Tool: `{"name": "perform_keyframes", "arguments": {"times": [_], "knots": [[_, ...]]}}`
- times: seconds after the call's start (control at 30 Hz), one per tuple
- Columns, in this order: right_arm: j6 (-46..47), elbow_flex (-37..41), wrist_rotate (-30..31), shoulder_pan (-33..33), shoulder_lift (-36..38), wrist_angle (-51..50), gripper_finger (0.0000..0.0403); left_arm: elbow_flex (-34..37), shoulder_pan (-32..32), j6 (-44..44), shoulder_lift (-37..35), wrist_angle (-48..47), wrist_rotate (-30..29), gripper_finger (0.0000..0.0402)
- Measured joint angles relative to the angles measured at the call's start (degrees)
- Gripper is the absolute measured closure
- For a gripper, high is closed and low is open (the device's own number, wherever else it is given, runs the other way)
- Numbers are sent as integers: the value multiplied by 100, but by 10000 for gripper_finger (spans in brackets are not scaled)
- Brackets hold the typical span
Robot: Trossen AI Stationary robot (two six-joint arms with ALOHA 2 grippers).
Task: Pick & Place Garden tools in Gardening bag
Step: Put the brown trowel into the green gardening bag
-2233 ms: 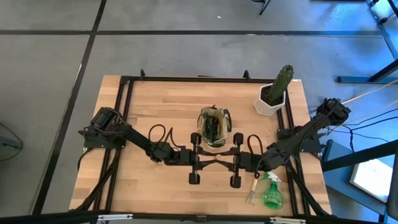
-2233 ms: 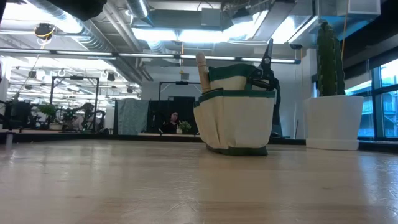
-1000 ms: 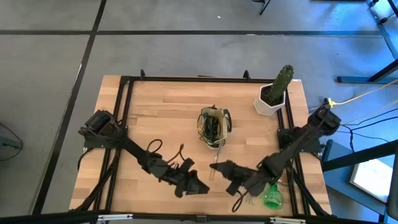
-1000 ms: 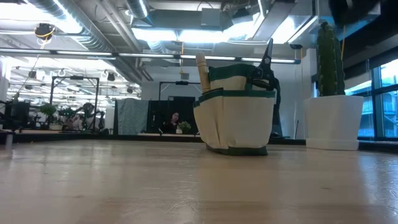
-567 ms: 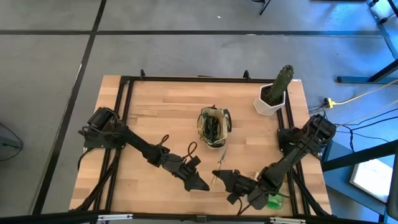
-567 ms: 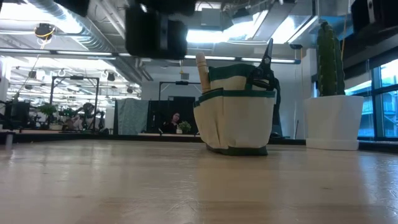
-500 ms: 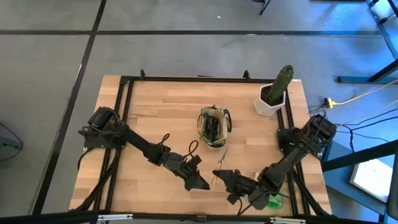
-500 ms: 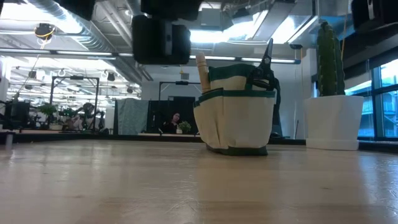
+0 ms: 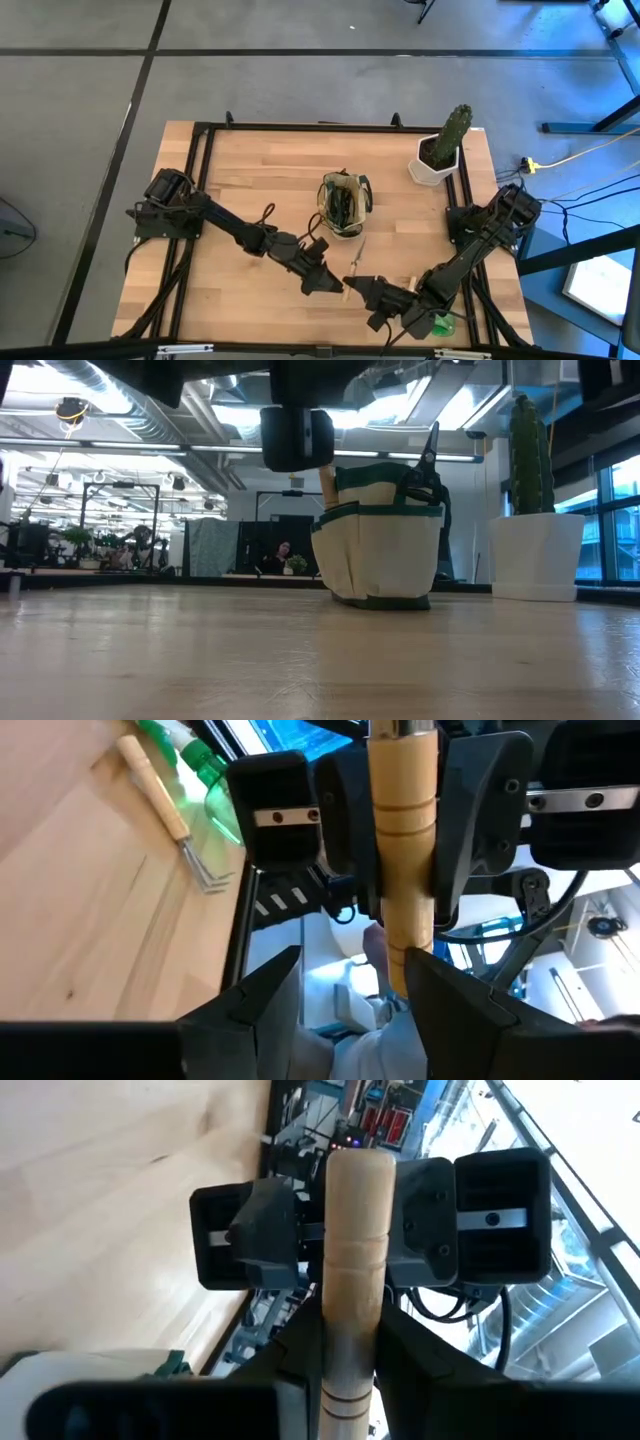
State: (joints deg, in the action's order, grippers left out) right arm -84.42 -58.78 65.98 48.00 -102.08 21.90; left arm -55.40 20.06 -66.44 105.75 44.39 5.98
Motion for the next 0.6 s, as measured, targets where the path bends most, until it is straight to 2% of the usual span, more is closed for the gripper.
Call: {"name": "perform_keyframes", "arguments": {"times": [0.4, 0.6], "knots": [[262, -1, 186, -82, 7, -62, 336, -4, 26, 52, 7, 754, -43, 226], [262, -4, 87, -97, 9, -71, 336, -4, 47, -19, 7, 631, -88, 228]]}}
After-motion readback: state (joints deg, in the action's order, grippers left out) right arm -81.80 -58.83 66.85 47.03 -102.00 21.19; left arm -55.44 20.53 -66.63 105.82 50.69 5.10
